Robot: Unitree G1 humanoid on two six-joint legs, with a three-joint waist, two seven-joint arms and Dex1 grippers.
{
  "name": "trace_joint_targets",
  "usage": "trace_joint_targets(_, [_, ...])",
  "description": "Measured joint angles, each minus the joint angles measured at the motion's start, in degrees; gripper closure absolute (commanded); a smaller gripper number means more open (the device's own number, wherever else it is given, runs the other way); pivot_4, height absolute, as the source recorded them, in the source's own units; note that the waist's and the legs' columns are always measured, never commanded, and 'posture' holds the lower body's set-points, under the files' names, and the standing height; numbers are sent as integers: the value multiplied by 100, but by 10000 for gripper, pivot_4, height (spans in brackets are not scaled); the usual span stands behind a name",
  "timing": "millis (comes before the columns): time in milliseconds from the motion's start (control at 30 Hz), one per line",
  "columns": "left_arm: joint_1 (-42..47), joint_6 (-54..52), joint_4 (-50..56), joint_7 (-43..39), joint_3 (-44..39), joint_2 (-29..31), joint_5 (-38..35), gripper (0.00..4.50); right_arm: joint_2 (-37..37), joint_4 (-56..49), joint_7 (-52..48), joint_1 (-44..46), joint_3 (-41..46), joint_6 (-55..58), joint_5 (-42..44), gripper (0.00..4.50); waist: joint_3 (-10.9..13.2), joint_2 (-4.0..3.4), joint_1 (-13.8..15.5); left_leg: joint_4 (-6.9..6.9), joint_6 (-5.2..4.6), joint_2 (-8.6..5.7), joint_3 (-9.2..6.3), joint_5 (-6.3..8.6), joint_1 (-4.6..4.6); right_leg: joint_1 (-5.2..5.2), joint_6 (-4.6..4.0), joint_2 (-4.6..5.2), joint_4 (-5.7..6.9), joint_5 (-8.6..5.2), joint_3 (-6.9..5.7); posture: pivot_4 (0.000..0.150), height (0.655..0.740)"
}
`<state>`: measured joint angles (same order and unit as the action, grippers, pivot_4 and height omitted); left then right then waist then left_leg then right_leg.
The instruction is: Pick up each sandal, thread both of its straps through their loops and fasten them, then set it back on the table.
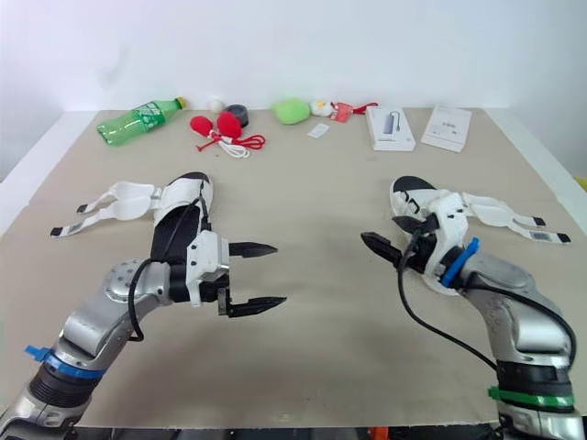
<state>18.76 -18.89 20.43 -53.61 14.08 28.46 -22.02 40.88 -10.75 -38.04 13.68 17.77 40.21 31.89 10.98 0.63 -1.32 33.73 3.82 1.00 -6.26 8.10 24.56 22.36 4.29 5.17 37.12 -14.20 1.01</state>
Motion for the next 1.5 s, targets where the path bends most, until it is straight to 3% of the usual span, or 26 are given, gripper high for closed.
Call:
trace_joint_targets(100, [2,44,-43,-68,95,-86,57,770,80,-203,241,-247,370,332,58,0,0,0,2,2,0,1,0,0,-2,-1,-17,0,0,-5,0,1500,7400])
trace_joint_targets(367, [90,48,-76,-82,195,-266,83,770,-51,-269,582,-472,311,465,-38,0,0,0,-9,28,-1,2,0,-1,1,-4,-25,0,0,2,0,1500,7400])
trace_joint_targets(967, [-14,115,-72,171,174,-300,273,770,-708,1395,923,493,-338,-975,-1075,0,-1,-2,-13,33,-2,0,0,-2,7,-2,-21,0,0,7,2,1500,7400])
trace_joint_targets(1100, [-22,150,-73,203,116,-292,279,0,-774,1681,912,701,-461,-1240,-1231,11558,-1,-2,-14,33,-2,1,0,-2,6,-3,-21,0,0,8,2,1500,7400])
trace_joint_targets(1367, [-25,163,-75,203,-75,-214,284,0,-863,2174,817,907,-507,-1809,-1486,43815,-1,-2,-26,34,-4,2,0,-5,2,-4,-23,-1,0,16,3,1500,7400])
trace_joint_targets(1500, [-88,168,-76,165,-233,-63,251,0,-868,2145,305,934,-766,-2009,-1505,44554,-1,-2,-83,33,-5,7,0,-5,2,-3,-24,-6,0,16,3,1500,7400])
